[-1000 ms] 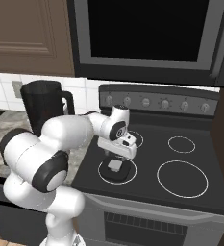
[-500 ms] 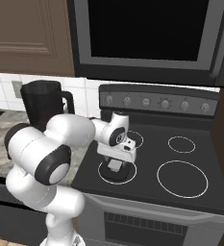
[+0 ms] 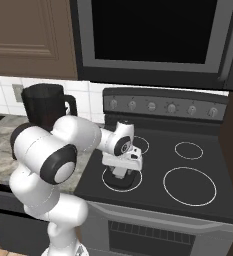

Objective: Open the blender lid, put the apple in the blender, close the lid, and start the blender.

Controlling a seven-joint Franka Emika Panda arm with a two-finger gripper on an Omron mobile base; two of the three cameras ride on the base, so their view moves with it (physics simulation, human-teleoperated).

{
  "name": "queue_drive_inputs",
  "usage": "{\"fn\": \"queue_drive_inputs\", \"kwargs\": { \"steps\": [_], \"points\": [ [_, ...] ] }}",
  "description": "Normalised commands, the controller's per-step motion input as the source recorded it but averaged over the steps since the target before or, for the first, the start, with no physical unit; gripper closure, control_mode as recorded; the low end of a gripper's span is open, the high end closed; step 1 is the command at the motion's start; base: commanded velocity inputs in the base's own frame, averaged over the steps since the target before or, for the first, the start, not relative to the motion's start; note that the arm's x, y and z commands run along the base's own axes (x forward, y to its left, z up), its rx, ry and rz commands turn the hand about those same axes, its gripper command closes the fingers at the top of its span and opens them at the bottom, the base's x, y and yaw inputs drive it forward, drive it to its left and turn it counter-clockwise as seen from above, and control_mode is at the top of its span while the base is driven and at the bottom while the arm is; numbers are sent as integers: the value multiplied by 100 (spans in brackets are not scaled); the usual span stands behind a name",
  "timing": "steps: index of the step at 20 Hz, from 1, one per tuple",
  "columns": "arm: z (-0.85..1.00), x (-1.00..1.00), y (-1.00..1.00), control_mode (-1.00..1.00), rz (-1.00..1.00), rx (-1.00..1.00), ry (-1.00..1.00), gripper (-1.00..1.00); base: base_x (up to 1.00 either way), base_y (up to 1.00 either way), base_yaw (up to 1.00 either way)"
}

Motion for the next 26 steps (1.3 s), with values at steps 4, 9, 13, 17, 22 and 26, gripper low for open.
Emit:
{"fn": "queue_drive_inputs", "kwargs": {
  "steps": [4, 9, 13, 17, 22, 26],
  "points": [
    [-30, 19, 2, -100, 10, 0, 0, -100, 0, 0, 0],
    [-67, -21, 12, -100, 2, 0, 0, 100, 0, 0, 0],
    [-31, -24, 29, -100, 0, 0, 0, 100, 0, 0, 0],
    [3, -17, 19, -100, 0, 0, 0, 100, 0, 0, 0],
    [51, -21, 1, -100, 0, 0, 2, 100, 0, 0, 0],
    [93, -42, 0, -100, 0, -2, -1, 100, 0, 0, 0]
  ]
}}
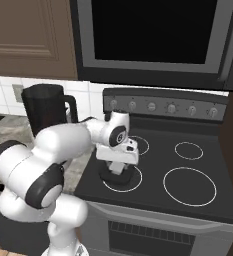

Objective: Open the blender lid, put the apple in the blender, close the lid, and start the blender.

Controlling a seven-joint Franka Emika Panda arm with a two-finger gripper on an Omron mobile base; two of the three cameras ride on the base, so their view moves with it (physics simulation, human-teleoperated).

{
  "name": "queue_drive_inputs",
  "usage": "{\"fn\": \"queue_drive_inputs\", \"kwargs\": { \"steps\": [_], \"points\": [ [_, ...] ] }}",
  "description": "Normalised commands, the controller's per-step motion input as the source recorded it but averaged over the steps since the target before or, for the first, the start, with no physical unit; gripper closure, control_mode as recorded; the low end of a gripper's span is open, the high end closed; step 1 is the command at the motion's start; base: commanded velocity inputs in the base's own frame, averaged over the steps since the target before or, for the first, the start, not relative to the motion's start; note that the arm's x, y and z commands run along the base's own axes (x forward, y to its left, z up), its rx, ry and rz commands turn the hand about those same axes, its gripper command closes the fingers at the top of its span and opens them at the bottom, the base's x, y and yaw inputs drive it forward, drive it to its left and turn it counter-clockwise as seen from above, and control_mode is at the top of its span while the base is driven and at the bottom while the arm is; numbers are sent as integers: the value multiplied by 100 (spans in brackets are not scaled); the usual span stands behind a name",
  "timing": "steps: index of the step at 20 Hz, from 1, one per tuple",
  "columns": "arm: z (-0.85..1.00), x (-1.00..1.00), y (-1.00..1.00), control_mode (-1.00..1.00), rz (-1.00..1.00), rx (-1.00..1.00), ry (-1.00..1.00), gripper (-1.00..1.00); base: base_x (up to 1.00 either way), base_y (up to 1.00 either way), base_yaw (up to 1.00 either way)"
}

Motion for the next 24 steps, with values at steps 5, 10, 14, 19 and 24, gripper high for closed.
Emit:
{"fn": "queue_drive_inputs", "kwargs": {
  "steps": [5, 10, 14, 19, 24],
  "points": [
    [100, -41, 0, -100, 0, -8, -4, 100, 0, 0, 0],
    [100, -29, 6, -100, 0, -15, -3, 100, 0, 0, 0],
    [100, -23, 16, -100, 0, -15, -5, 100, 0, 0, 0],
    [100, -29, 22, -100, 0, -9, -5, 100, 0, 0, 0],
    [87, -52, 28, -100, 0, 0, -12, 100, 0, 0, 0]
  ]
}}
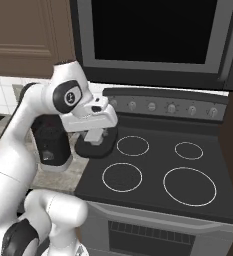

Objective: Open the blender lid, put the apple in the blender, close the lid, and start the blender.

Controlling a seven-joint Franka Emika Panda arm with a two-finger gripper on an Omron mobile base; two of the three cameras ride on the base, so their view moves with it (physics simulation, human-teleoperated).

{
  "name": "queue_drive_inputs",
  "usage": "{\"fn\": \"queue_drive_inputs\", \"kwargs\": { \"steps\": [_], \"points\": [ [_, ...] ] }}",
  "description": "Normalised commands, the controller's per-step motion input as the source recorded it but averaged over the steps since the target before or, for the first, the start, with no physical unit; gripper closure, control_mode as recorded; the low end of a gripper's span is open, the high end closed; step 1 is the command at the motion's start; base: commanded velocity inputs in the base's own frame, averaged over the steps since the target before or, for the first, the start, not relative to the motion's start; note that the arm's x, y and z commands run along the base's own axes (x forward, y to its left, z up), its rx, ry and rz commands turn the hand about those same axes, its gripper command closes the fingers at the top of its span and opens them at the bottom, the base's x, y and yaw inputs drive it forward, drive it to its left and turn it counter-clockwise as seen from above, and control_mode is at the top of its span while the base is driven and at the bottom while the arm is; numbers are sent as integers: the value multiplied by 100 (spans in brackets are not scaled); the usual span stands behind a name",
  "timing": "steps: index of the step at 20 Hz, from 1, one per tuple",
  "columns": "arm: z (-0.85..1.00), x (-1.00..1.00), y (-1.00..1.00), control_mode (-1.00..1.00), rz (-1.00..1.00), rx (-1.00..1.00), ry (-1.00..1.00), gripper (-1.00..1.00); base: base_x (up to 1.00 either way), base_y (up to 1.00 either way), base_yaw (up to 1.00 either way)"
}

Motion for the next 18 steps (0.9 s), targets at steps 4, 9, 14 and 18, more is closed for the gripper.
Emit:
{"fn": "queue_drive_inputs", "kwargs": {
  "steps": [4, 9, 14, 18],
  "points": [
    [20, -79, 0, -100, 3, 17, -29, 100, 0, 0, 0],
    [88, -52, 2, -100, 5, 13, -26, 100, 0, 0, 0],
    [100, -16, 23, -100, 6, 5, -17, 100, 0, 0, 0],
    [100, 0, 33, -100, 6, 3, -7, 100, 0, 0, 0]
  ]
}}
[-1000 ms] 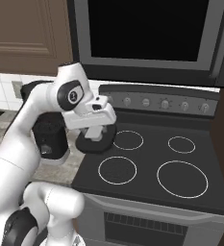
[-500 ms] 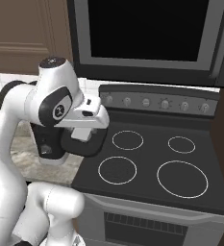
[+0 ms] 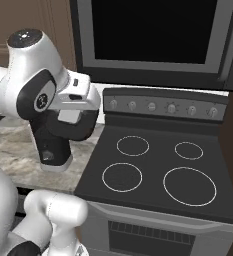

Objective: Open the blender lid, put the apple in the blender, close the lid, and start the blender.

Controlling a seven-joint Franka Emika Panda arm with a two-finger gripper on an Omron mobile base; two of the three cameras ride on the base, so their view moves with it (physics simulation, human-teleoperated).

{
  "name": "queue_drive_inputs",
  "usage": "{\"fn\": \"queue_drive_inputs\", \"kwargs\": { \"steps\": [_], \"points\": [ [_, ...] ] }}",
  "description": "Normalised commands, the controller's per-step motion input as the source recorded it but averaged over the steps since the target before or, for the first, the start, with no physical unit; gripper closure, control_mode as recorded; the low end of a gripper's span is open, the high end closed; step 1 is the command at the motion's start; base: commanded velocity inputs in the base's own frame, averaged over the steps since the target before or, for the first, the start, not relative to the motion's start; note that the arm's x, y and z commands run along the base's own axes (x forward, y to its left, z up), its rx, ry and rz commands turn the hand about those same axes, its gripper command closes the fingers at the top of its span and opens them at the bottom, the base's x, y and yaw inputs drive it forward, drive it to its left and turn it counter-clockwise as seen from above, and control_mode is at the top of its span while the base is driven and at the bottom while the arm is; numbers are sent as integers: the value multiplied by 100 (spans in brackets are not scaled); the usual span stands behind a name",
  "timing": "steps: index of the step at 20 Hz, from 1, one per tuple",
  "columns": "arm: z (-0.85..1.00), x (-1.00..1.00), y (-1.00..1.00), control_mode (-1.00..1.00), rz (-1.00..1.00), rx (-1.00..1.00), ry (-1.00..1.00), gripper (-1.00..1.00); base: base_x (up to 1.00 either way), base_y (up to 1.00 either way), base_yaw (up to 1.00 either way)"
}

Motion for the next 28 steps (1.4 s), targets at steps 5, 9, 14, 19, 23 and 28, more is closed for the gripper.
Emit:
{"fn": "queue_drive_inputs", "kwargs": {
  "steps": [5, 9, 14, 19, 23, 28],
  "points": [
    [81, 5, 47, -100, 5, 3, 0, 100, 0, 0, 0],
    [52, 24, 46, -100, 1, 7, 4, 100, 0, 0, 0],
    [18, 33, 50, -100, 0, 7, 9, 100, 0, 0, 0],
    [0, 37, 62, -100, 0, 4, 11, 100, 0, 0, 0],
    [-12, 43, 64, -100, 0, 1, 10, 100, 0, 0, 0],
    [-4, 33, 53, -100, 0, -6, 5, 100, 0, 0, 0]
  ]
}}
